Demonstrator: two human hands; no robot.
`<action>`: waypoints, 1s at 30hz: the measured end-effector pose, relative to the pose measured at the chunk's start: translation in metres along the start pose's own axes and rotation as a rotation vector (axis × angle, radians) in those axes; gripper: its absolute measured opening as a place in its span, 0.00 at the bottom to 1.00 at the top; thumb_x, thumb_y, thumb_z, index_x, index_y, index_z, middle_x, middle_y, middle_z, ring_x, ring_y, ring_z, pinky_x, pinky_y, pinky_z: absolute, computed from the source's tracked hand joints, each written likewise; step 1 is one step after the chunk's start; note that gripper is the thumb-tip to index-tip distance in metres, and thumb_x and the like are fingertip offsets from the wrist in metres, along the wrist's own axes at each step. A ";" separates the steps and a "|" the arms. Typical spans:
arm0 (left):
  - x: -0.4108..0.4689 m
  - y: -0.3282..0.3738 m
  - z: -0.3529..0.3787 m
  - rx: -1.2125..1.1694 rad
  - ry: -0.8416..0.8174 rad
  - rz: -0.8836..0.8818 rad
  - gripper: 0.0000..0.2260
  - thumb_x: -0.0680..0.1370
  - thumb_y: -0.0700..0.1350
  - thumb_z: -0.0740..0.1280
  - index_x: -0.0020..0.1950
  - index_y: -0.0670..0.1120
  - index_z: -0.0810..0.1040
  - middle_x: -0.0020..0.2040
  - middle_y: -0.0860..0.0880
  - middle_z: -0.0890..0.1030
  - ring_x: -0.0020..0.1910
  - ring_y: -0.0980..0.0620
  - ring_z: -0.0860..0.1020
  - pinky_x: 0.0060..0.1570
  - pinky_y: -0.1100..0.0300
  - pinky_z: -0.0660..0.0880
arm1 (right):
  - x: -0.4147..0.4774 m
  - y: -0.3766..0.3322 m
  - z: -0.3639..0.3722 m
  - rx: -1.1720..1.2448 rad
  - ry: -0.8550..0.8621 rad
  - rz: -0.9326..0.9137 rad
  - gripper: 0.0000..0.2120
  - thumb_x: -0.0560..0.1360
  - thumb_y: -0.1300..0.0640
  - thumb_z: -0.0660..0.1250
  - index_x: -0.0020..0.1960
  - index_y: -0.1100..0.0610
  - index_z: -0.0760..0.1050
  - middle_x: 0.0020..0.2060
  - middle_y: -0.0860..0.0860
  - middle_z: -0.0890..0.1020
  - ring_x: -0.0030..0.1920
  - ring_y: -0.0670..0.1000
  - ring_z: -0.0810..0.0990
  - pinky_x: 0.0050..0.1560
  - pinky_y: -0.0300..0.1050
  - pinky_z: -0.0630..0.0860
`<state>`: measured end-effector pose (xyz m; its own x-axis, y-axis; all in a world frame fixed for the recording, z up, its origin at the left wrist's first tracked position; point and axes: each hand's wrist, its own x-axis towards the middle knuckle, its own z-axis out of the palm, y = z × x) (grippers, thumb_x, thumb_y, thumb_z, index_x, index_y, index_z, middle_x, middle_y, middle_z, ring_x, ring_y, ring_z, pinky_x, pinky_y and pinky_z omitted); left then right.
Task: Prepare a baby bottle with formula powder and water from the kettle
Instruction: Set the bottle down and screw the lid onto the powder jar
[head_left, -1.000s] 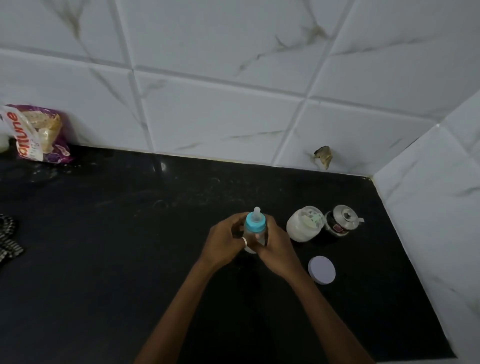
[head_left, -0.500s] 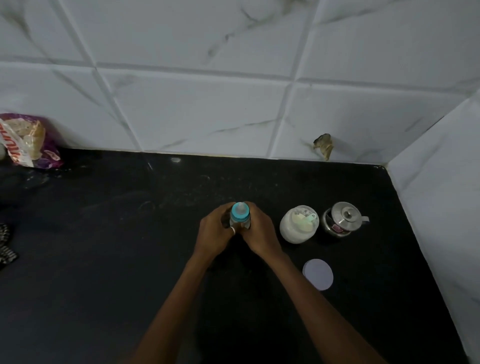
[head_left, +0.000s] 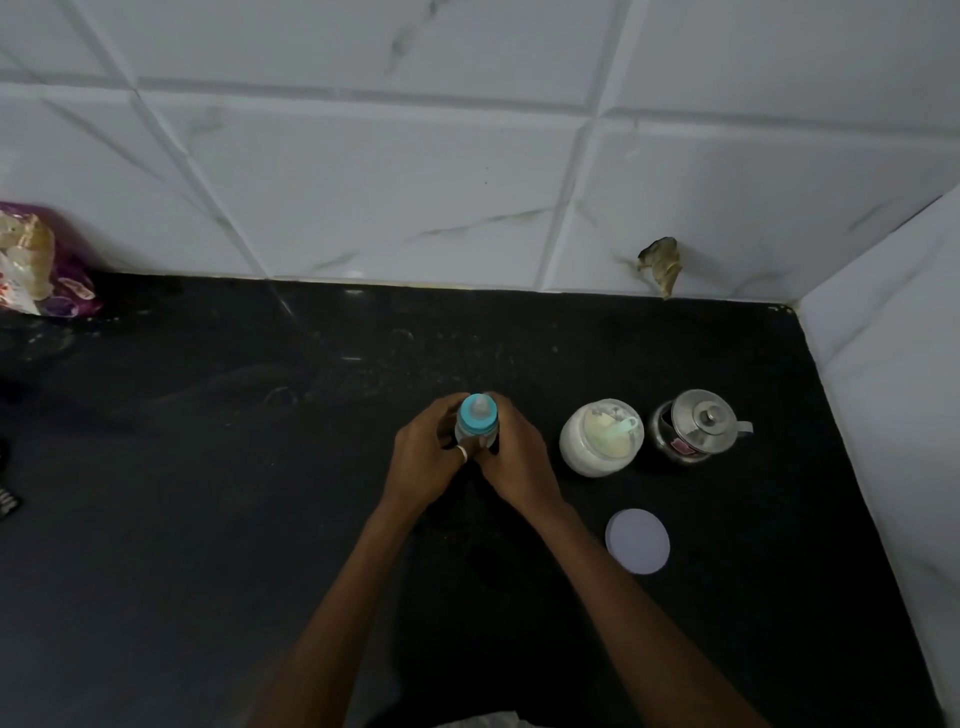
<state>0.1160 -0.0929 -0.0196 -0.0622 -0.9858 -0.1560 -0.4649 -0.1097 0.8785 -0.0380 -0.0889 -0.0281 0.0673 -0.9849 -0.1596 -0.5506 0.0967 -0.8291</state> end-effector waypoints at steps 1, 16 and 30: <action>-0.001 0.000 0.000 -0.002 -0.003 -0.002 0.27 0.74 0.37 0.77 0.70 0.52 0.76 0.62 0.57 0.82 0.56 0.75 0.77 0.53 0.78 0.73 | -0.001 -0.001 0.000 -0.008 -0.017 0.014 0.29 0.78 0.61 0.73 0.76 0.54 0.67 0.70 0.50 0.78 0.70 0.46 0.76 0.71 0.48 0.74; -0.076 -0.012 0.021 0.048 -0.144 -0.215 0.32 0.76 0.51 0.76 0.78 0.47 0.68 0.74 0.47 0.76 0.70 0.54 0.74 0.64 0.61 0.70 | -0.075 0.010 -0.031 -0.170 0.009 0.173 0.26 0.79 0.52 0.72 0.75 0.52 0.69 0.71 0.50 0.76 0.71 0.47 0.73 0.64 0.36 0.66; -0.116 0.029 0.102 0.138 -0.325 -0.099 0.31 0.77 0.50 0.76 0.77 0.46 0.70 0.72 0.48 0.77 0.70 0.55 0.75 0.69 0.55 0.75 | -0.145 0.065 -0.127 -0.527 -0.041 0.352 0.35 0.79 0.50 0.71 0.81 0.50 0.60 0.81 0.54 0.61 0.81 0.58 0.56 0.76 0.56 0.66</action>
<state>0.0197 0.0307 -0.0216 -0.2781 -0.8768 -0.3924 -0.5959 -0.1630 0.7863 -0.1894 0.0425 0.0088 -0.1659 -0.8996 -0.4040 -0.8805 0.3197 -0.3502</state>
